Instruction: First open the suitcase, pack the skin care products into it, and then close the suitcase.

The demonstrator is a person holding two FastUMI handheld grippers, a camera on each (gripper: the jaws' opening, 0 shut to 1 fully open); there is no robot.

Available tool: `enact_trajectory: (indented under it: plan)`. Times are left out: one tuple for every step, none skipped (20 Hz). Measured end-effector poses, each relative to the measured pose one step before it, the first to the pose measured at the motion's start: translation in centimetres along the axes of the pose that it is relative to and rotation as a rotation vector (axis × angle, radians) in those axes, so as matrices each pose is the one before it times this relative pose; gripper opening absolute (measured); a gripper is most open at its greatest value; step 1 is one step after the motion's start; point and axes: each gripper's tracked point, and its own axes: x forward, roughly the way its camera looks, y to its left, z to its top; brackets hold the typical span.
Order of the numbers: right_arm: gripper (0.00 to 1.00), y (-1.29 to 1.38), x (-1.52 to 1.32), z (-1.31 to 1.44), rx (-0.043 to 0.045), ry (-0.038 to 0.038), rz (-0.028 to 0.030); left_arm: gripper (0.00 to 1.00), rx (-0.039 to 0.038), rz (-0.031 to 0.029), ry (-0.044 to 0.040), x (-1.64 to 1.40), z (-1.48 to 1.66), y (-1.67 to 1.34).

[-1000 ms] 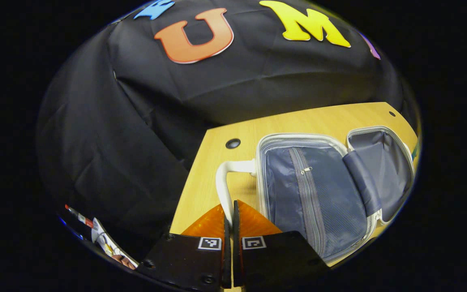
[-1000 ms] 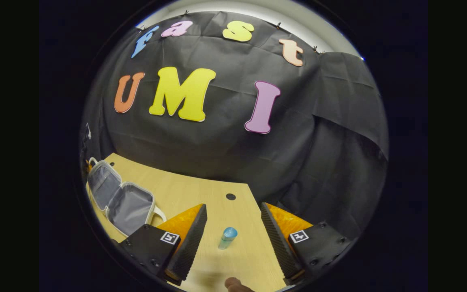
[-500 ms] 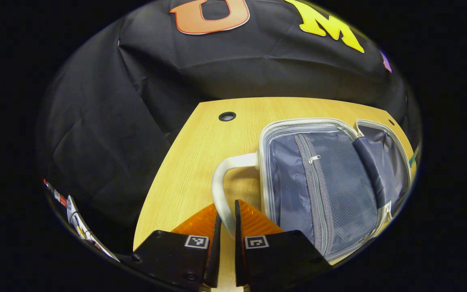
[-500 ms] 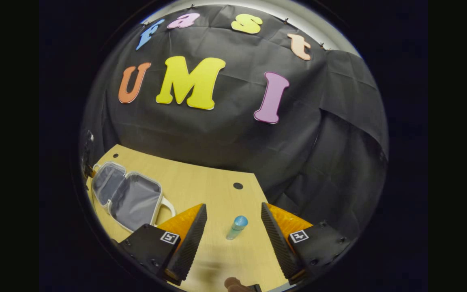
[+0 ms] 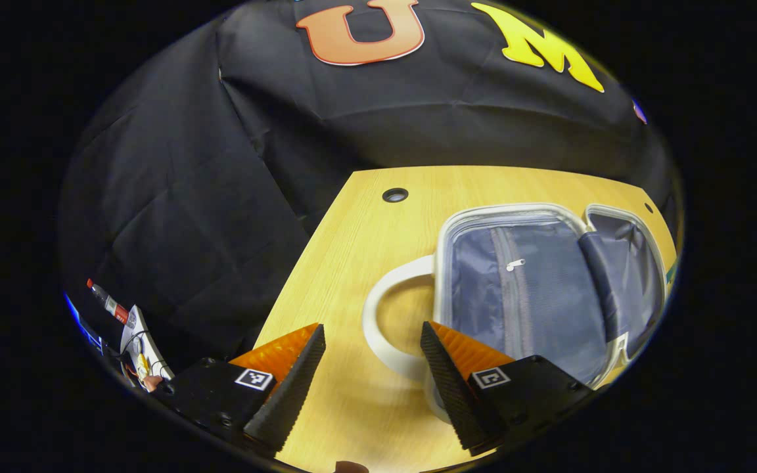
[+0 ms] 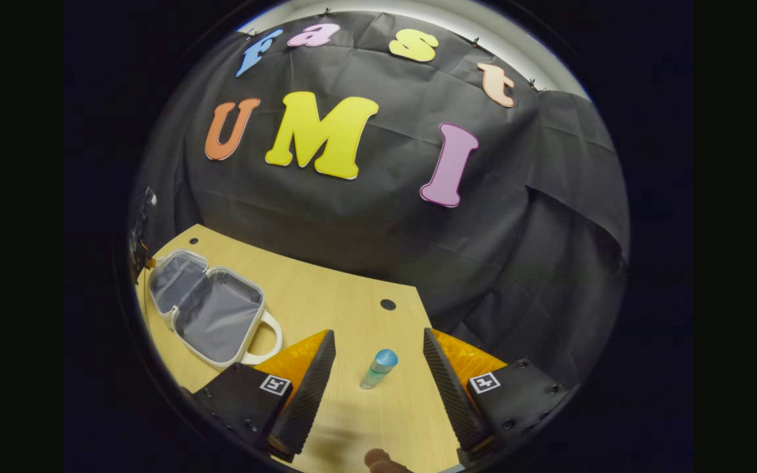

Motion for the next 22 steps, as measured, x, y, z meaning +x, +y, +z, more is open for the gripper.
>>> enact_trajectory:
  plan:
    - [0.80,-0.375,0.114,-0.159,0.00602,-0.00052,0.00643,1.00,-0.00998,-0.01722,-0.00908,-1.153,0.411,-1.220]
    - [0.80,-0.316,0.173,-0.116,0.00654,-0.00203,0.00829,1.00,-0.00448,-0.01402,-0.01394,-1.039,0.487,-1.311]
    - [0.80,-0.266,0.211,-0.159,0.00489,-0.00023,0.01112,0.98,-0.00377,-0.02275,-0.01153,-0.823,0.512,-1.653]
    - [0.79,-0.339,0.283,-0.237,0.00094,0.00040,0.00915,0.97,-0.00501,-0.02744,-0.00840,-0.782,0.403,-1.829]
    - [0.79,-0.406,0.184,-0.173,-0.00232,0.00183,0.00916,0.97,-0.00337,-0.02891,-0.00897,-0.749,0.413,-2.130]
    - [0.79,-0.467,0.195,-0.269,-0.00102,0.00183,0.00968,0.97,-0.00079,-0.03412,-0.00842,-0.762,0.348,-2.239]
    - [0.79,-0.563,0.133,-0.283,-0.00001,0.00277,0.00894,0.97,0.00490,-0.03196,-0.00528,-0.716,0.386,-2.463]
    - [0.80,-0.505,0.201,-0.114,0.00020,0.00031,0.00927,0.97,0.00978,-0.03223,-0.01016,-0.254,0.445,-2.336]
    - [0.80,-0.579,0.138,-0.058,-0.00121,-0.00147,0.00490,1.00,0.01263,-0.03667,-0.00714,-0.385,0.363,-2.563]
    - [0.80,-0.662,0.121,-0.177,-0.00289,-0.00237,0.00261,1.00,0.01179,-0.03806,-0.00819,-0.203,0.443,-2.641]
    - [0.80,-0.578,0.113,-0.139,-0.00150,-0.00072,0.00486,0.97,0.00754,-0.03795,-0.00544,-0.026,0.376,-2.685]
    - [0.80,-0.554,0.117,-0.277,0.00045,0.00164,0.00478,0.97,0.00581,-0.03835,-0.00168,0.073,0.300,-2.690]
    - [0.80,-0.498,0.076,-0.241,-0.00069,0.00337,0.00546,0.97,0.00682,-0.04050,-0.00158,0.171,0.252,-2.702]
    - [0.80,-0.430,-0.006,-0.309,-0.00458,0.00177,0.00583,0.97,0.00553,-0.03952,0.00020,0.295,0.185,-2.616]
    - [0.80,-0.425,-0.026,-0.236,-0.00799,0.00065,0.00308,0.97,0.00509,-0.03730,0.00233,0.377,0.124,-2.510]
    - [0.80,-0.544,0.006,-0.212,-0.00832,-0.00105,0.00125,0.97,0.00594,-0.03885,0.00118,0.434,0.146,-2.430]
    - [0.80,-0.468,-0.013,-0.192,-0.00567,0.00093,0.00369,0.97,0.00704,-0.03331,0.00397,0.477,0.143,-2.213]
    - [0.80,-0.383,-0.023,-0.356,-0.00229,0.00220,0.00424,0.97,0.00708,-0.03420,-0.00304,0.564,0.258,-2.090]
    - [0.78,-0.347,-0.029,-0.271,-0.00144,0.00406,0.00412,0.98,0.00829,-0.03450,0.00371,0.594,0.191,-1.942]
    - [0.80,-0.354,0.110,-0.332,-0.00489,0.00352,0.00336,0.97,0.00803,-0.03108,0.00501,0.591,0.205,-1.727]
    - [0.80,-0.339,0.005,-0.274,-0.00560,0.00428,0.00158,0.98,0.00814,-0.02840,0.00353,1.145,-1.170,-0.225]
    - [0.80,-0.295,0.057,-0.305,-0.00241,0.00446,0.00210,0.98,0.00665,-0.03197,0.00574,-0.339,0.708,-2.021]
